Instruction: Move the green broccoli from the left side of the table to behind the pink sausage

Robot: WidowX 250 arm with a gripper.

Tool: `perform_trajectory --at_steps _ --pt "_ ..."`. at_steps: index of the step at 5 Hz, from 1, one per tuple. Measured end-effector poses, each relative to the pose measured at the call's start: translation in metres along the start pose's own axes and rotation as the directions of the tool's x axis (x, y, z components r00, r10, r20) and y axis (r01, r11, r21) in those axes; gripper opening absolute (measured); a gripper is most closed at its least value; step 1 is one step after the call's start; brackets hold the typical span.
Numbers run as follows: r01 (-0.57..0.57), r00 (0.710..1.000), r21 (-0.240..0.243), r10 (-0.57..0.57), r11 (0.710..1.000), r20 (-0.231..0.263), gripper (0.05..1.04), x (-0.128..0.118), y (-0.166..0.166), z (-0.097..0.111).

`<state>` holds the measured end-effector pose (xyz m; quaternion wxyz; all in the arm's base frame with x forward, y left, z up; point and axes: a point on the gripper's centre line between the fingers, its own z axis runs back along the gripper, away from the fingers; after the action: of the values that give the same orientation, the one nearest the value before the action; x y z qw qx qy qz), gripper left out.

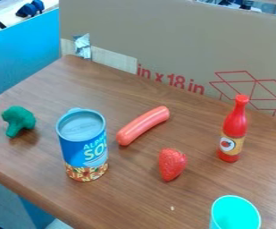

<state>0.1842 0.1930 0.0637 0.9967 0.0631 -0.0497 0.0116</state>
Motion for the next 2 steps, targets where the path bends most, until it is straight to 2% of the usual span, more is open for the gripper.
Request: perform_trajectory --at_steps 2 --pt "0.018 1.000 -0.044 -0.019 0.999 -0.017 1.005 -0.0041 -0.0118 -0.0205"
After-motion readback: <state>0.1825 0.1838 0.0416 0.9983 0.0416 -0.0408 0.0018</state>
